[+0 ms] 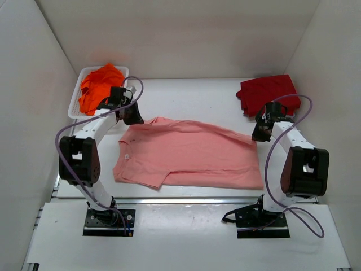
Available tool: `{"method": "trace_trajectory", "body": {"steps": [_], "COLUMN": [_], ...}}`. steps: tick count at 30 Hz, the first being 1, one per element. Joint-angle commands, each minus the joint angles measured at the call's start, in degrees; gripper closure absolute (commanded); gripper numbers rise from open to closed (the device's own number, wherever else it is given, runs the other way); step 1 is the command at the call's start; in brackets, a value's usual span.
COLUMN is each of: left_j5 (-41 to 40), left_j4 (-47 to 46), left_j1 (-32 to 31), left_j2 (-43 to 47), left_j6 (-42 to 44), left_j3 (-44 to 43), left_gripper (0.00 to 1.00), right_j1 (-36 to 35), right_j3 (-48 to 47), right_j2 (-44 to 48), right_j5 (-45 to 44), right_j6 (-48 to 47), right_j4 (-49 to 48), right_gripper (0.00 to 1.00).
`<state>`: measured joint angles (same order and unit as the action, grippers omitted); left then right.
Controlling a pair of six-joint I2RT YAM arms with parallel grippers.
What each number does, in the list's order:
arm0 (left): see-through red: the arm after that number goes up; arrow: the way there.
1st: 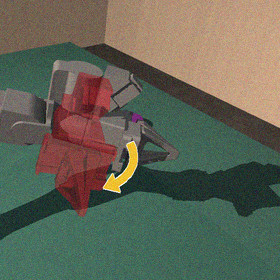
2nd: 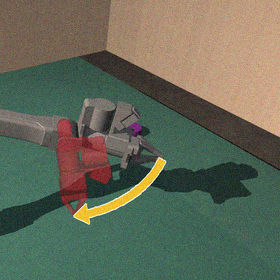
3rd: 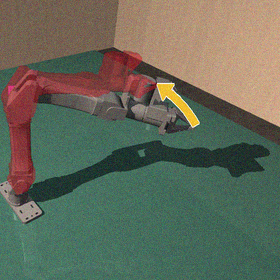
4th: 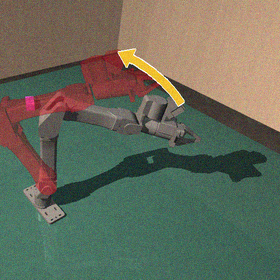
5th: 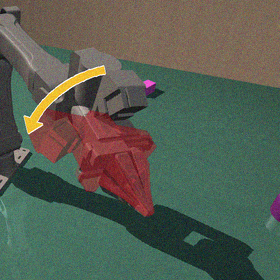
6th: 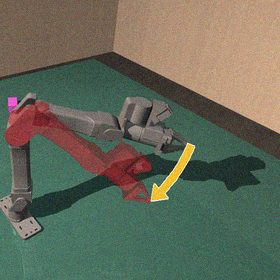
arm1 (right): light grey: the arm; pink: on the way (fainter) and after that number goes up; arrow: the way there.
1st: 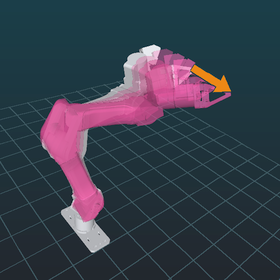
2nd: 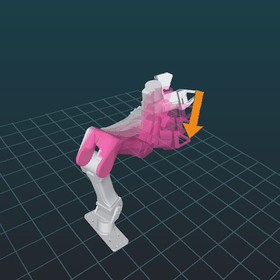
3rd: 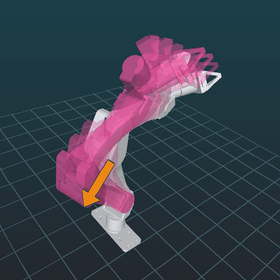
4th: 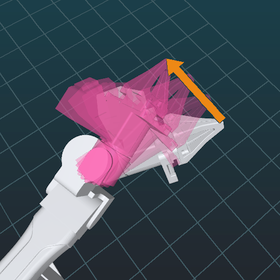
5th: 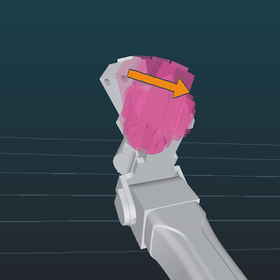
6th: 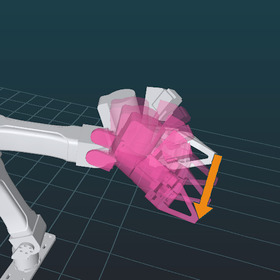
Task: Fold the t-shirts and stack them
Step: Grap the side of the flattened tshirt furthest away from the robot with both arms, then fold the other side of the tshirt into a rectangle
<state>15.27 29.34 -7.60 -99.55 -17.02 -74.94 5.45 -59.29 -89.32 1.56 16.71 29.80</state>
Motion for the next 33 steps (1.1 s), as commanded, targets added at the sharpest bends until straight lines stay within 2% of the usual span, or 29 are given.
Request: {"method": "trace_trajectory", "body": {"steps": [1,10,19,33], "left_j5": [4.0,3.7,2.9,0.5], "left_j4": [-2.9,-4.1,-4.6,-3.6], "left_j1": [1.1,1.4,2.8,4.5], "left_j2": [8.1,19.7,24.4,29.9], "left_j6": [0.0,0.2,0.2,-0.2], "left_j3": [4.9,19.2,26.4,32.2], "left_gripper": [1.0,1.0,1.0,1.0], "right_j1": [1.8,7.0,6.9,6.4], "right_j3": [3.6,8.9,10.5,13.2], "right_j2": [4.1,8.8,10.4,11.9], "right_j5": [2.9,4.4,3.9,3.4], "right_j6": [-0.4,-0.9,-1.4,-1.2], "right_j4": [-3.3,-2.9,-1.5,-0.3], "right_gripper": [1.0,1.0,1.0,1.0]}}
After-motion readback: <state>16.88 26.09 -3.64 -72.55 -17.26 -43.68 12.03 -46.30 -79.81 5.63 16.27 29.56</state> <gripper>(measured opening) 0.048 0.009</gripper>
